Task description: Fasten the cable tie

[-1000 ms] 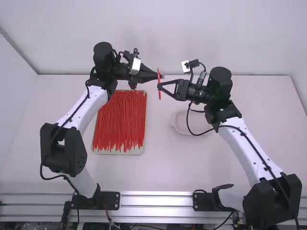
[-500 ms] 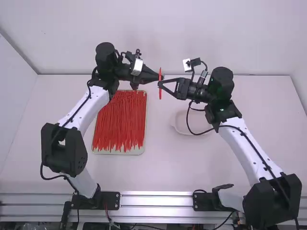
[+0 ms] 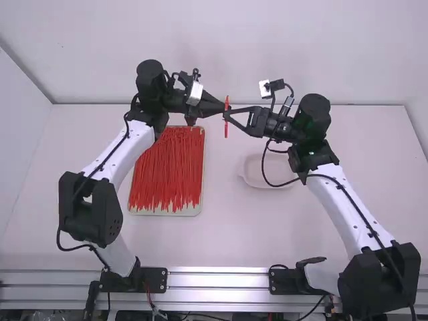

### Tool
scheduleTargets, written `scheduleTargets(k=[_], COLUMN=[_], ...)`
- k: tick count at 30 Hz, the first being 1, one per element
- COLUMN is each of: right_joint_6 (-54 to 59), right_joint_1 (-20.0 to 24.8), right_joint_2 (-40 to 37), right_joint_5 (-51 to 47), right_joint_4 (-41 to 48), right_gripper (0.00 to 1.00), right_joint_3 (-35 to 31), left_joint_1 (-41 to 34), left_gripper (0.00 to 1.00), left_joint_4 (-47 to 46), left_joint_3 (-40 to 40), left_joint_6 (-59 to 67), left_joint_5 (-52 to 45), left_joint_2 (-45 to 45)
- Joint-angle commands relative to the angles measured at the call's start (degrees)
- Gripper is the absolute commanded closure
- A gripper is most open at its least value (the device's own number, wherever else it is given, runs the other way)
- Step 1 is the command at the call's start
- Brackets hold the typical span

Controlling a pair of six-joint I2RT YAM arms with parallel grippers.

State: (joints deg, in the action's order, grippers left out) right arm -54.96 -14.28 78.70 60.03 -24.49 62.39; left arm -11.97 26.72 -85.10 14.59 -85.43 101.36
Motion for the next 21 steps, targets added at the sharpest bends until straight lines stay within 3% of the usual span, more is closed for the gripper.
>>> scheduleTargets(k=[1, 21], right_joint_6=[-0.1, -3.0], right_joint_1=[1.2, 2.4], right_joint_2=[0.1, 0.1], right_joint_5=[-3.6, -5.6], right_joint_4=[-0.9, -3.6], right_gripper=[1.0, 1.0], right_joint_3=[0.2, 0.2], left_joint_1=[-1.5, -2.0], left_gripper=[0.98, 0.98], left_joint_4=[0.3, 0.0], left_joint_3=[0.3, 0.3], left_joint_6=[0.2, 0.2], left_joint_5=[-4.3, -4.3], left_joint_2=[-0.7, -0.8])
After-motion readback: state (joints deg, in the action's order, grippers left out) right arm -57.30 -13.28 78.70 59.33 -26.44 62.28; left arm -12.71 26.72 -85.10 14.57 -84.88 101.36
